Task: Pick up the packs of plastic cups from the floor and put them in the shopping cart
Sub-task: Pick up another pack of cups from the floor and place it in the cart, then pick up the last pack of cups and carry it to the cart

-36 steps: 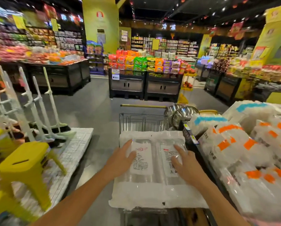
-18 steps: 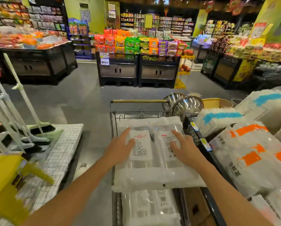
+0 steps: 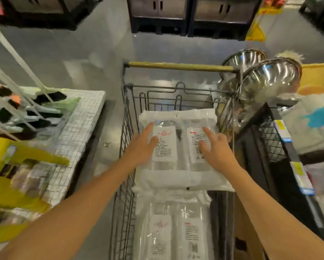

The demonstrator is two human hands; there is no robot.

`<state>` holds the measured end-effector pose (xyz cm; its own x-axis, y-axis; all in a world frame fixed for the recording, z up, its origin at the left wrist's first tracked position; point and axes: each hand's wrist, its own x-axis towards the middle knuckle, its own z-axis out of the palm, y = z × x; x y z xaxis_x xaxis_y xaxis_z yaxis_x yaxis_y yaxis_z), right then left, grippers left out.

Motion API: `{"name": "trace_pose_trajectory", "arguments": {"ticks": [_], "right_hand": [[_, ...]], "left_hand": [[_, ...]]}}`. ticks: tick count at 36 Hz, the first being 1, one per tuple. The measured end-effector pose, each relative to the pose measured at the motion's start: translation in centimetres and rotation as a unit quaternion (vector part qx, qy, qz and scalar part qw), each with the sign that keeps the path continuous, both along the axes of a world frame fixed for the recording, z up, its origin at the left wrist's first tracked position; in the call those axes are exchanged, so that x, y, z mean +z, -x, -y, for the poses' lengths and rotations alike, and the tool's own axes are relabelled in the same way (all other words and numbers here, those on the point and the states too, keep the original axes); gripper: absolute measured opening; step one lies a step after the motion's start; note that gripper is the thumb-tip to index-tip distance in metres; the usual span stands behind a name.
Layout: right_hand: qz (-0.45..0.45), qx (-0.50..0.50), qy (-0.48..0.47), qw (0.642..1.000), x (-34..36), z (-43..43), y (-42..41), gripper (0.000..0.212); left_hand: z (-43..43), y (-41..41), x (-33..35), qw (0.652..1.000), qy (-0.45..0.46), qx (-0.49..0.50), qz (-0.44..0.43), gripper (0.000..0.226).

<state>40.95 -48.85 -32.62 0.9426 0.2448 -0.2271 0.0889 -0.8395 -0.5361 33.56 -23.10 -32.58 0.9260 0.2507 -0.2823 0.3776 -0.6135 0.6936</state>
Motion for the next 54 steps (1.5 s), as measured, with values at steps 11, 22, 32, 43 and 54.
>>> {"name": "trace_pose_trajectory", "arguments": {"ticks": [11, 22, 32, 43, 54], "right_hand": [[-0.068, 0.009, -0.014, 0.998, -15.3, -1.4, -4.6, 0.060], [-0.074, -0.052, -0.011, 0.996, -17.6, -2.4, -4.1, 0.055], [-0.110, 0.012, 0.035, 0.993, -15.9, -1.7, -3.9, 0.059], [-0.015, 0.049, 0.107, 0.993, -1.1, 0.3, -1.6, 0.062], [0.105, -0.061, 0.130, 0.984, 16.3, 4.7, 11.7, 0.033]], "left_hand": [[-0.8, -4.8, -14.8, 0.999, -0.018, 0.011, -0.044, 0.060], [-0.8, -5.5, -18.7, 0.999, 0.028, 0.016, -0.033, 0.055], [0.0, -5.2, -15.7, 0.981, -0.160, -0.034, -0.101, 0.062], [0.3, -4.7, 0.2, 0.931, -0.301, -0.205, -0.028, 0.034], [4.7, -0.4, 15.7, 0.901, -0.278, -0.328, 0.057, 0.029]]}}
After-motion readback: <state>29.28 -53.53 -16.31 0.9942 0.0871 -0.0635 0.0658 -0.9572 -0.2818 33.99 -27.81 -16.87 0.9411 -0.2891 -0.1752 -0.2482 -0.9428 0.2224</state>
